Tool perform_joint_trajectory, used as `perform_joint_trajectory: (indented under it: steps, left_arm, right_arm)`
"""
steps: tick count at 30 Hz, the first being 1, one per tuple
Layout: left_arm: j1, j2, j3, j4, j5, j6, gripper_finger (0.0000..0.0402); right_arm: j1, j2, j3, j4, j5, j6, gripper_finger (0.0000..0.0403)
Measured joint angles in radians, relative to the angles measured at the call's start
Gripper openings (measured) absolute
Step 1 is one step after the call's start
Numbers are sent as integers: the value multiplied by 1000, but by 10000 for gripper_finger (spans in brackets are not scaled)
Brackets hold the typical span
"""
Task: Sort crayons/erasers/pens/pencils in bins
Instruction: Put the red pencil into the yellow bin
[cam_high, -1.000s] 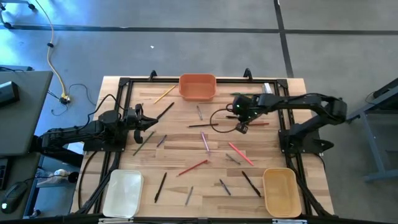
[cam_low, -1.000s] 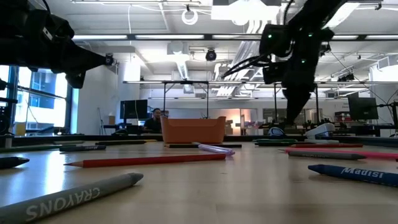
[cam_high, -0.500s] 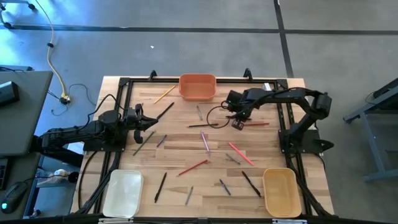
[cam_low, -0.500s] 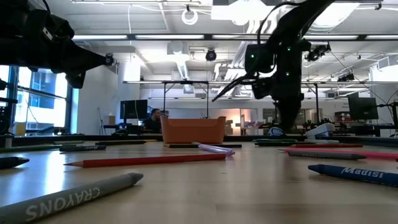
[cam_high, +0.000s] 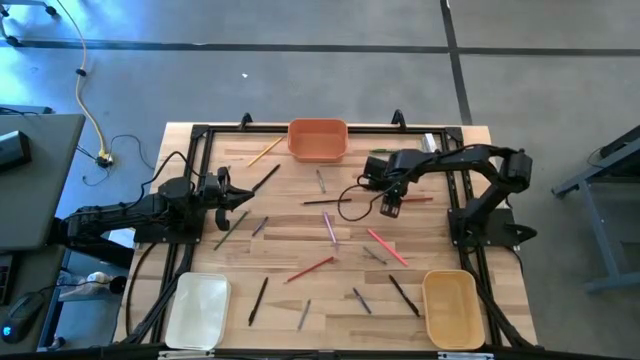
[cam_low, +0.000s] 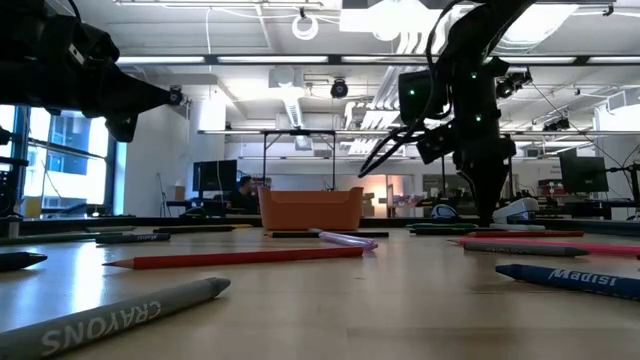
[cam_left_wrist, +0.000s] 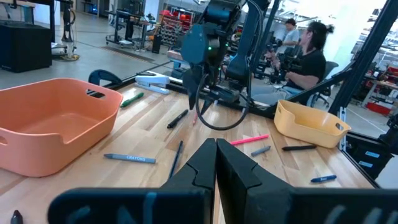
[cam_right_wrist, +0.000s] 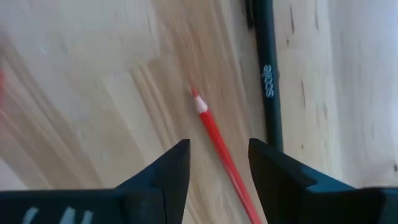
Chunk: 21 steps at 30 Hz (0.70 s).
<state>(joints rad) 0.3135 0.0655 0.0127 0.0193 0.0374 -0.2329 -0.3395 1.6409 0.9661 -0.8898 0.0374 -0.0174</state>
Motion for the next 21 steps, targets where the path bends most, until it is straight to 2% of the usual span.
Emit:
perform_joint_trajectory:
  steps: [10,21]
  left_arm:
    - [0,0,0,0,0,0,0]
    - [0,0,0,0,0,0,0]
  right_arm:
    - [13,21,0,48,-1,-37,141]
    - [13,105,0,69,-2,-89,128]
